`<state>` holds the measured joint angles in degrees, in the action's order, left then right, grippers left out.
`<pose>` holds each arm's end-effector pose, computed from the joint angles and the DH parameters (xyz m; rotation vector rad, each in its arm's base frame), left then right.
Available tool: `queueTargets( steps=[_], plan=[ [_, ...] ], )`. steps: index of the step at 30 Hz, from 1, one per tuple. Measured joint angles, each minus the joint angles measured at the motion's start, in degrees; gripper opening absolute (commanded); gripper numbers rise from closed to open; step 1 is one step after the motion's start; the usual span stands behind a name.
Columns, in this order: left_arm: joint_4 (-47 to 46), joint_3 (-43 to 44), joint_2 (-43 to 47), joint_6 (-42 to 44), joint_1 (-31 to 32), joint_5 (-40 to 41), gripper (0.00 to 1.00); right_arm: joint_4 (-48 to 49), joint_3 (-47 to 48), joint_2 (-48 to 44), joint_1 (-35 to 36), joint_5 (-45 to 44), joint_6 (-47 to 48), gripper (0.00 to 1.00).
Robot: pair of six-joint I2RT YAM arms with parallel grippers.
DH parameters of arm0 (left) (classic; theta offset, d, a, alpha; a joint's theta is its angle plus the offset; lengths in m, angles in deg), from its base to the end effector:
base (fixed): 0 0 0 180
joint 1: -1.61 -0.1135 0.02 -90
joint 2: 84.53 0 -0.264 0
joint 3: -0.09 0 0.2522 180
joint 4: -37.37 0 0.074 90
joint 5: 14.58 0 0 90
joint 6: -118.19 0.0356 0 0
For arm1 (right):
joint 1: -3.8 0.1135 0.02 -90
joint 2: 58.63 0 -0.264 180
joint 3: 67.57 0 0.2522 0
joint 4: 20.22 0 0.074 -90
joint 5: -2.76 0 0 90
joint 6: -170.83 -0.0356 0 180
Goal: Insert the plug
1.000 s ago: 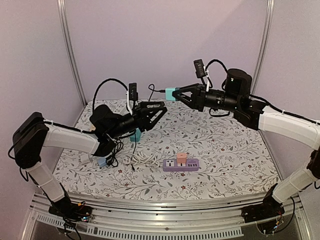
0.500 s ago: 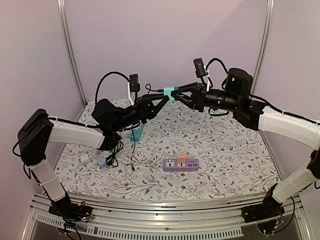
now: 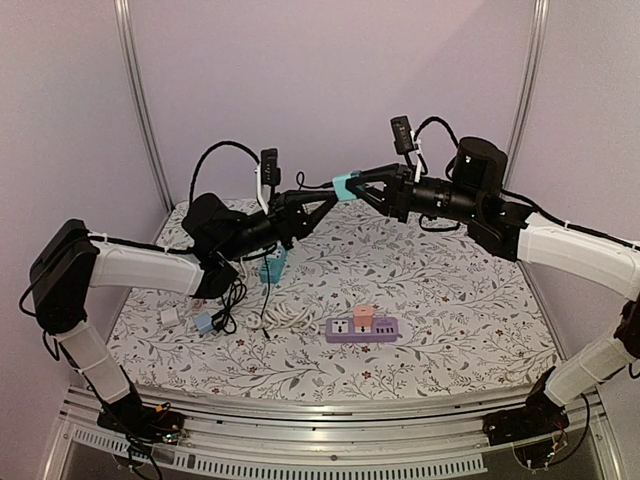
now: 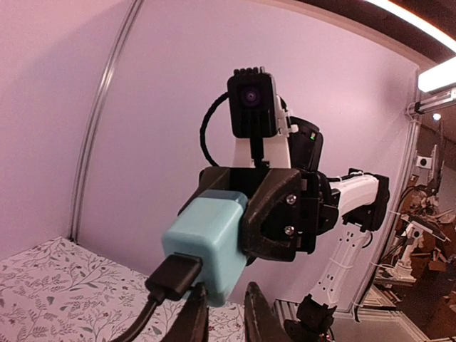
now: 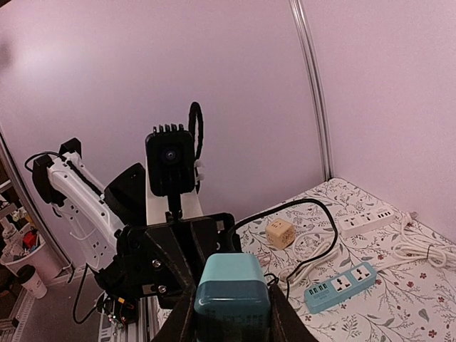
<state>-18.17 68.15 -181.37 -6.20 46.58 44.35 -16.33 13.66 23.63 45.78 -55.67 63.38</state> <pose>0.2458 -0.2715 0.3012 0.6500 1.1448 -1.5010 0.2409 0.2418 0.3758 -0.8021 1.4581 1.2229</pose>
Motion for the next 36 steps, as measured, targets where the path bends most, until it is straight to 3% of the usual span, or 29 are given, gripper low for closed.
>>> queueTargets(
  steps=[4,8,10,13,22,24,29,36],
  plan=[
    [-1.2,-1.4,0.1,1.4,0.2,-1.6,0.60,-0.9,0.0,0.0,0.2,0.0,0.4,0.00],
    [-1.7,-3.2,-0.2,2.3,0.6,-2.3,0.78,-1.3,0.0,-0.1,0.5,0.3,0.8,0.00],
    [-1.9,-3.1,-0.3,2.8,0.7,-2.5,0.82,-1.3,0.0,-0.1,0.5,0.7,0.8,0.00],
    [-3.2,-2.3,-1.2,3.1,1.1,-2.6,0.81,-1.3,0.0,-0.1,0.5,1.1,0.5,0.00],
    [-6.6,1.7,-8.7,-1.1,1.2,-0.7,0.53,-1.1,0.0,-0.1,0.8,2.1,-0.5,0.00],
    [-6.5,2.5,-9.7,-2.1,1.2,-0.5,0.53,-1.1,0.0,-0.1,0.8,2.2,-0.6,0.00],
    [-7.0,2.9,-9.9,-2.0,1.2,-0.7,0.64,-0.9,0.0,-0.1,0.8,2.2,-0.7,0.00],
    [-6.9,1.1,-7.9,0.1,1.2,-0.4,0.65,-0.9,0.0,-0.3,0.8,2.2,-0.7,0.00]
  ],
)
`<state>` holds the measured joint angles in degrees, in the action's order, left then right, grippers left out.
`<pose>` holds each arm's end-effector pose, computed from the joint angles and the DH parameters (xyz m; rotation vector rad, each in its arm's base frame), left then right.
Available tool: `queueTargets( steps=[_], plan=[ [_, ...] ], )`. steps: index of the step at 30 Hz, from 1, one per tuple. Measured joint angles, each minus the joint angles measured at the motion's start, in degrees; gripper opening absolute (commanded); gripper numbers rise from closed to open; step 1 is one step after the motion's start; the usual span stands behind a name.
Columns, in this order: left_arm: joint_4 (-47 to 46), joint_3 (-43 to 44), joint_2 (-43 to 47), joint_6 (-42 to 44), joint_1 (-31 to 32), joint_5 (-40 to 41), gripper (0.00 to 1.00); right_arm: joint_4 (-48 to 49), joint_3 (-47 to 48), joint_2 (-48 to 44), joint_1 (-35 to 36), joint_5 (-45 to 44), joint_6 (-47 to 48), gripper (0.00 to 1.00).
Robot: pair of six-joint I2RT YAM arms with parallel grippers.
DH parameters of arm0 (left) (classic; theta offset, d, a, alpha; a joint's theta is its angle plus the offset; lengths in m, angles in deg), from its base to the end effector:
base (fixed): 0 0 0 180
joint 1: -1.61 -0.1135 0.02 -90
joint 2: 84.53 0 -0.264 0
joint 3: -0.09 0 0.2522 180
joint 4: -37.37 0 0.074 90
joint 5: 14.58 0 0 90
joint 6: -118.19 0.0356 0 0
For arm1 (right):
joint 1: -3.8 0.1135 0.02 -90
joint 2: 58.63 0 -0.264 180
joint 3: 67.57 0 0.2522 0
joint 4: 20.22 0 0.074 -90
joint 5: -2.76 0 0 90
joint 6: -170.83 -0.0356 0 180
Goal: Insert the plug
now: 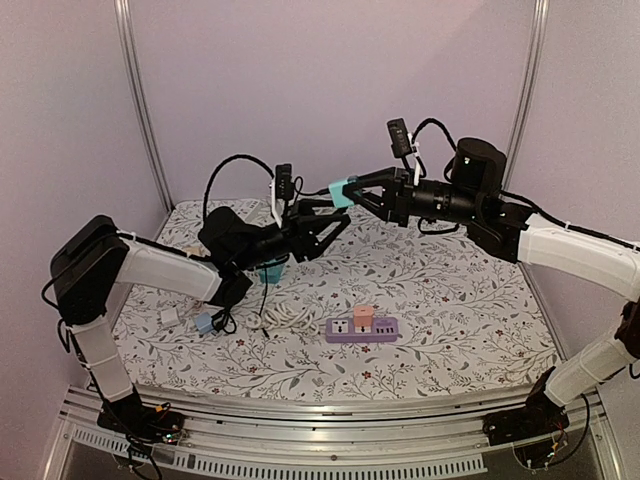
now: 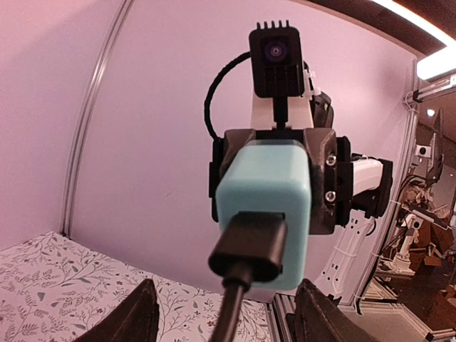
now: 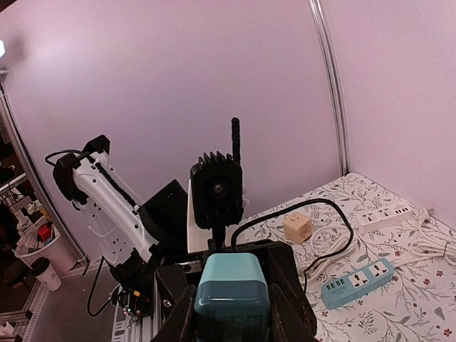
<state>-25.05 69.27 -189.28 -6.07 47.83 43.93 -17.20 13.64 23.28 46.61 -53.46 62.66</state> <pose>0.2533 -0.2912 0.2692 0.6730 1.1370 -1.5208 0.2349 0.2446 0.3760 -0.8398 1.4625 1.2703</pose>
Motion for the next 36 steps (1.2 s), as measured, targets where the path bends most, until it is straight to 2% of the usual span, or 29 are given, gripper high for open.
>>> queueTargets(
  steps=[8,13,19,22,27,31,32,33,34,36],
  plan=[
    [-0.3,-1.8,5.4,1.3,0.0,0.8,0.68,0.0,0.0,0.0,0.1,0.2,-0.1,0.00],
    [-0.6,-1.6,5.6,0.9,0.0,1.1,0.49,0.9,0.0,0.0,0.3,0.7,-0.8,0.00],
    [-0.6,-0.5,5.6,0.2,0.1,0.9,0.46,1.7,0.0,0.0,0.5,1.0,-1.1,0.00],
    [-0.6,0.9,4.8,-0.2,0.1,0.4,0.34,1.8,0.0,0.0,0.5,1.3,-1.2,0.00],
    [-1.2,2.2,3.7,-3.6,0.0,-0.9,0.00,2.9,0.2,0.0,0.2,2.5,-0.3,0.00],
    [-1.6,2.4,3.7,-3.9,0.0,-1.4,0.00,3.2,0.3,0.0,0.2,2.9,-0.3,0.01],
    [-1.6,2.4,3.7,-3.9,0.0,-1.4,0.00,3.2,0.3,0.0,0.2,2.9,-0.2,0.10],
    [-1.6,2.4,3.8,-3.9,0.0,-1.3,0.00,3.2,0.3,0.0,0.2,2.9,-0.2,0.32],
    [-1.6,2.3,3.8,-3.8,0.0,-1.3,0.00,3.3,0.3,0.0,0.2,2.9,-0.2,0.50],
    [-1.5,1.7,4.0,-2.9,0.1,-0.8,0.00,2.8,0.3,0.0,0.3,2.7,-0.7,0.95]
  ],
)
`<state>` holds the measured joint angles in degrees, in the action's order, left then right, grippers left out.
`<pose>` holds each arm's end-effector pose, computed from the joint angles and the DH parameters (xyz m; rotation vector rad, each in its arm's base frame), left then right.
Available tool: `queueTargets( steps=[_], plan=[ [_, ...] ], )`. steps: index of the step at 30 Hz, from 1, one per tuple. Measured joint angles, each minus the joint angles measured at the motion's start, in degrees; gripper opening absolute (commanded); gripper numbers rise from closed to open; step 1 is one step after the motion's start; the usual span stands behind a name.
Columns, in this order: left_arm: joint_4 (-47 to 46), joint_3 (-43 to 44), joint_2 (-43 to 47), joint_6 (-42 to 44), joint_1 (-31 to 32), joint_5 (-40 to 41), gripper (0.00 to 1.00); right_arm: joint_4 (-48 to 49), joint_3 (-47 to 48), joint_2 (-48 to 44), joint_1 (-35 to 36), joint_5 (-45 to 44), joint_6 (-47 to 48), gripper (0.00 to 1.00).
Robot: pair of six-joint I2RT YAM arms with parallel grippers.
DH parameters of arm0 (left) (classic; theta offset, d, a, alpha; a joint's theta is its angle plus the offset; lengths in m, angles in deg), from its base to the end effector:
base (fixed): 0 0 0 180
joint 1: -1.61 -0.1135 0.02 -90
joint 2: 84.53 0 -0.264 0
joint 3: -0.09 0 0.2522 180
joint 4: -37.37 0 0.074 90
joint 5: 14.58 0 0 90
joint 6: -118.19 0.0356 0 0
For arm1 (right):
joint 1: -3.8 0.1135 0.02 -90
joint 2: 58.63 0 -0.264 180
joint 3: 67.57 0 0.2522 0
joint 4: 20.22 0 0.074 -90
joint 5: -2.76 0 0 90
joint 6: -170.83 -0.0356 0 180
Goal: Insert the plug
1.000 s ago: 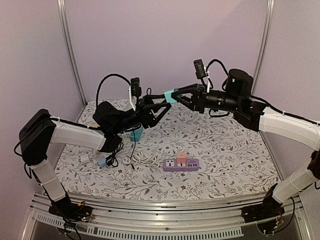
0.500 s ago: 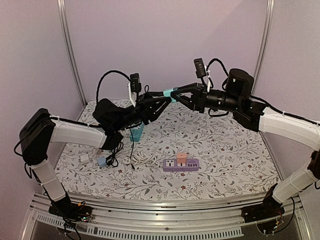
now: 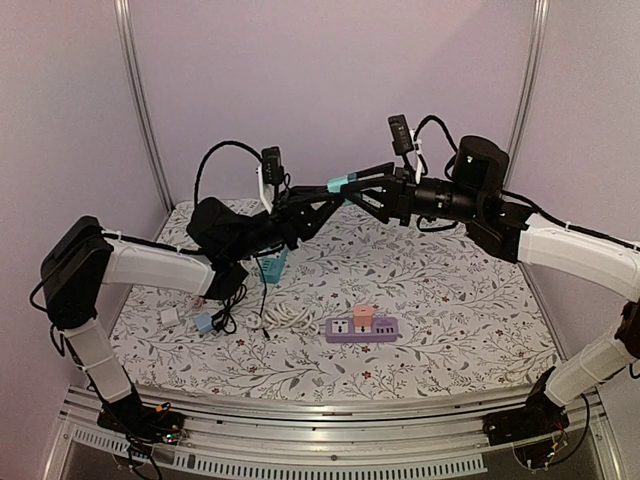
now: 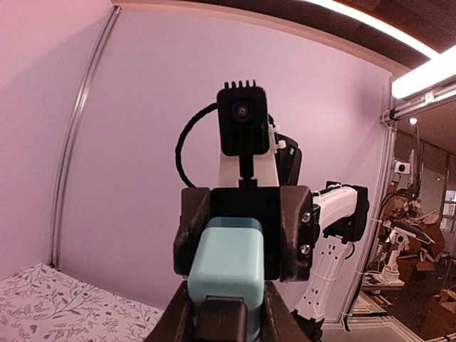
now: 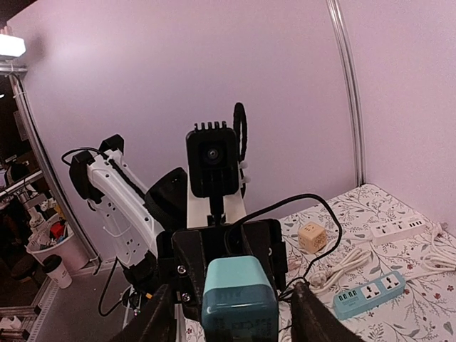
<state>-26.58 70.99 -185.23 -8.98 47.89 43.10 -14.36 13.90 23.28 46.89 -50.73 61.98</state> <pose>0.2447 -0.2835 0.3060 0.6657 1.0166 -1.5695 0.2318 0.2458 0.3826 -0.8747 1.3970 1.3148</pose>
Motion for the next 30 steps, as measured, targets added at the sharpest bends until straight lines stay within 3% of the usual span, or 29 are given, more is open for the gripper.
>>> queueTargets(
  steps=[3,6,10,16,19,23,30],
  plan=[
    [1.5,-1.5,1.0,3.1,0.0,0.8,0.00,-1.6,0.0,-0.1,0.4,-0.4,0.4,0.99],
    [9.8,-2.1,4.8,8.6,0.0,2.0,0.00,-6.1,0.0,-1.0,0.4,-1.5,2.9,0.99],
    [34.8,0.1,13.9,22.6,0.7,6.3,0.00,-17.2,0.2,-5.4,0.0,-3.6,9.1,0.99],
    [78.2,15.7,17.3,43.0,5.0,18.5,0.00,-31.8,0.3,-12.8,-0.3,-8.0,19.6,0.99],
    [97.3,23.4,14.3,47.6,6.5,25.0,0.00,-36.0,0.0,-15.0,-0.4,-11.2,23.2,0.99],
    [117.8,34.2,3.5,49.9,7.3,32.2,0.00,-38.8,-2.3,-17.0,-1.0,-15.2,25.5,0.99],
    [134.7,38.4,-13.2,55.0,11.3,38.5,0.00,-40.4,-7.8,-20.5,-4.7,-19.2,26.5,0.99]
  ],
)
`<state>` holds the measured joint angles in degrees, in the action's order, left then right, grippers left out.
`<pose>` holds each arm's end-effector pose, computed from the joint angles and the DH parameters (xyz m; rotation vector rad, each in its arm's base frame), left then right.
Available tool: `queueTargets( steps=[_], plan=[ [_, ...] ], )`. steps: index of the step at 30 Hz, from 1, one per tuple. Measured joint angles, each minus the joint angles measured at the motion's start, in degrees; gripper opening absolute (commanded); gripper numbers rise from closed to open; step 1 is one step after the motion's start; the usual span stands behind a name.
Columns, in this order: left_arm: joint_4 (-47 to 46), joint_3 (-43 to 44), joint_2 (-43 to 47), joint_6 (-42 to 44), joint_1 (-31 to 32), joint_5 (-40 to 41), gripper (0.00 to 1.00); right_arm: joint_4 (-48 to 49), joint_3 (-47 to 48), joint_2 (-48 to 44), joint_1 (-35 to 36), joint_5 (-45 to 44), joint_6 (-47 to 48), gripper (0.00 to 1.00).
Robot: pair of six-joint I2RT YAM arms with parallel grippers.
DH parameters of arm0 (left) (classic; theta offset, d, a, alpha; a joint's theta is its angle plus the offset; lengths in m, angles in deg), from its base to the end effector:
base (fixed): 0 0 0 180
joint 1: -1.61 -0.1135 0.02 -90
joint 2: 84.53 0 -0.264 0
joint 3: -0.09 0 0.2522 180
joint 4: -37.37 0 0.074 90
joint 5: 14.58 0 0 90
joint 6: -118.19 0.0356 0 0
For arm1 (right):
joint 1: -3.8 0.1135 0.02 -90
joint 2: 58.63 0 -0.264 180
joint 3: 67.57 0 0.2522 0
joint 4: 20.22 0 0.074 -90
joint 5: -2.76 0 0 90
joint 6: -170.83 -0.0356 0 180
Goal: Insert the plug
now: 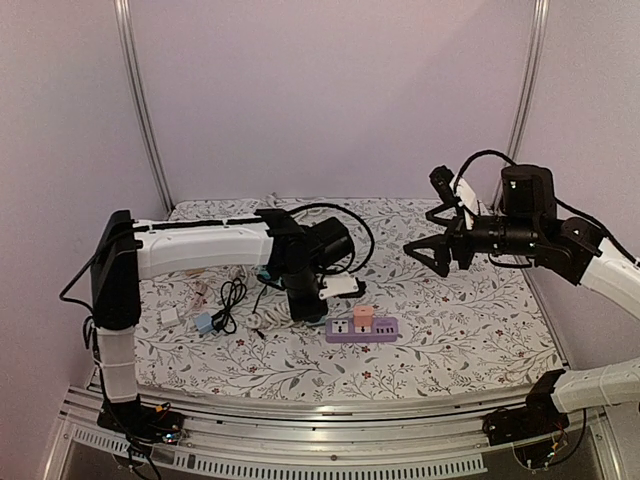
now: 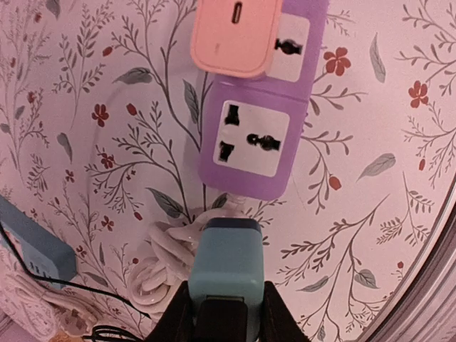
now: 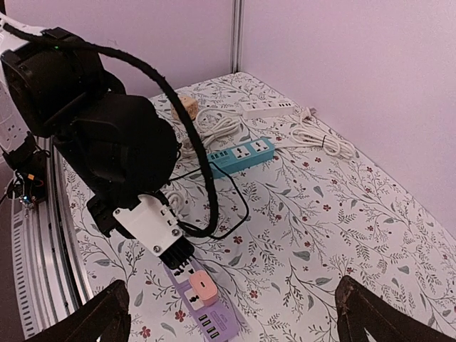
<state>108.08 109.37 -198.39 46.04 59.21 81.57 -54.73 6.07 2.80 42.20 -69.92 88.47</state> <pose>0.2207 -0.3407 0.2290 1.7367 2.2774 0.0190 0.1816 0.1575 0.3577 -0.9641 1.7498 0.6454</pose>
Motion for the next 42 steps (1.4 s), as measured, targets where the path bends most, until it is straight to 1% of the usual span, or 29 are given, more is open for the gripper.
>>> queueTargets(
  steps=[3,6,10,15,20,25,42],
  plan=[
    [2.9,1.8,-3.1,2.2,0.7,0.1,0.00,-0.6,-1.6,-1.5,-0.9,-0.6,0.2,0.99],
    [3.8,4.3,-4.0,3.5,0.8,-0.2,0.00,-0.7,-2.8,-3.1,-1.1,-0.8,0.2,0.99],
    [3.3,6.8,-4.0,5.2,0.8,-1.1,0.00,-0.6,-4.2,-4.9,-1.4,-1.0,0.2,0.99],
    [1.4,7.0,-4.3,8.3,0.8,-3.6,0.00,-0.6,-4.8,-5.2,-1.5,-1.2,0.2,0.99],
    [0.5,8.8,-6.6,10.5,0.7,-5.4,0.00,-0.6,-4.8,-5.5,-1.7,-1.2,0.2,0.99],
    [-0.3,10.2,-9.2,11.5,0.7,-5.9,0.00,-0.5,-4.8,-6.1,-1.7,-1.2,0.2,0.99],
    [-0.2,13.2,-11.3,13.7,-0.2,-6.3,0.00,0.8,-5.2,-6.4,-1.7,-1.1,0.2,0.99]
  ],
)
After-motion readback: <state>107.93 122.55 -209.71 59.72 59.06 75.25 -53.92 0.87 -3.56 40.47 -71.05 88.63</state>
